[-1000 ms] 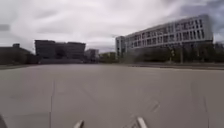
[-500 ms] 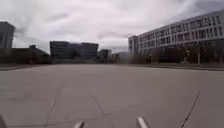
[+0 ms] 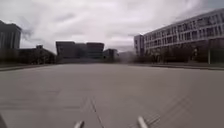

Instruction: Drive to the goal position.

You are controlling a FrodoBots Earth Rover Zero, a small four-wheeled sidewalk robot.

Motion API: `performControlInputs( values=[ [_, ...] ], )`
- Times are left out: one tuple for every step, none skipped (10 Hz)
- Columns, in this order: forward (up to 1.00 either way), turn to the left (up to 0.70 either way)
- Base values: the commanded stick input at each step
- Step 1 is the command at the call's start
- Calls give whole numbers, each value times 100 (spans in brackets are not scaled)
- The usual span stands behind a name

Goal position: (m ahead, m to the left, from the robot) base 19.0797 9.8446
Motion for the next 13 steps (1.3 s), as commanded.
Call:
performControlInputs(
  values=[
    [100, 40],
    [100, 40],
    [100, 40],
    [100, 40],
    [100, 40],
    [100, 40],
    [100, 40],
    [100, 40],
    [100, 33],
    [100, 0],
    [100, 0],
    [100, 0],
    [100, 0]
  ],
)
